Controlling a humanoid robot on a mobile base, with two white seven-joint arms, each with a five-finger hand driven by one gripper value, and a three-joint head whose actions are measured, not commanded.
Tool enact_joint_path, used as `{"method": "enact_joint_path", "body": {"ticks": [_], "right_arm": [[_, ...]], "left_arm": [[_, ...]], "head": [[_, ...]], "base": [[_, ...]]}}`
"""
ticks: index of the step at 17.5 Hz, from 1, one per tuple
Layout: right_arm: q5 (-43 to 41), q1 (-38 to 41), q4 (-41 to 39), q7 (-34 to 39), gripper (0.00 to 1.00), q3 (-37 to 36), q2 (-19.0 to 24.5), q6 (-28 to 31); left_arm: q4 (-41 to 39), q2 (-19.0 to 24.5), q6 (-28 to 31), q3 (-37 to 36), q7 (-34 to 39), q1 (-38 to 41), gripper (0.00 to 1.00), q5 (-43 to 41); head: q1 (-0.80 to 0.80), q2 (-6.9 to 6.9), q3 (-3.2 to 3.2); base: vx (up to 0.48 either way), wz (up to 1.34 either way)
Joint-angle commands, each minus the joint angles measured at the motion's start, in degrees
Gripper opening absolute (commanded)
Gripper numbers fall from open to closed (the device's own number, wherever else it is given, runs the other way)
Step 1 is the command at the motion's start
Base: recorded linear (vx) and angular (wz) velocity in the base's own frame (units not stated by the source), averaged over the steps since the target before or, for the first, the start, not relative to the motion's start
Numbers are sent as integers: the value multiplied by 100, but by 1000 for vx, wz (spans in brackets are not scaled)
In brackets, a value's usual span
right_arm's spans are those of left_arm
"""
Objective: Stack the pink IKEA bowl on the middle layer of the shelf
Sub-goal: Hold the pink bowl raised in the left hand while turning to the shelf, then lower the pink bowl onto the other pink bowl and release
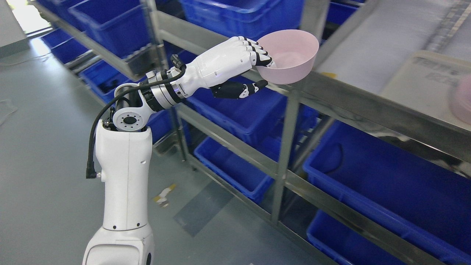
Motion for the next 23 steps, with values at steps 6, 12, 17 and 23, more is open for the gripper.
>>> {"method": "enact_joint_path", "body": {"ticks": [6,12,17,23], "right_arm": [[4,-4,-100,2,100,18,-100,4],[4,-4,-100,2,100,26,-100,4],[-5,-4,-100,2,100,26,-100,4],[4,-4,-100,2,100,26,-100,4]], "left_arm": [[407,100,0,588,-336,-1093,2,-839],[1171,334,0,536,-486,-1578,3,-1685],[2198,255,0,-219,-460,-1542,3,-1834],[2579,202,0,-677,-433,-1569,3,-2555]], "head": [[0,-1,0],[0,-3,0],[0,-3,0],[0,-3,0]], "base": [[29,-1416],[26,-682],[13,-131],[11,-133]]}}
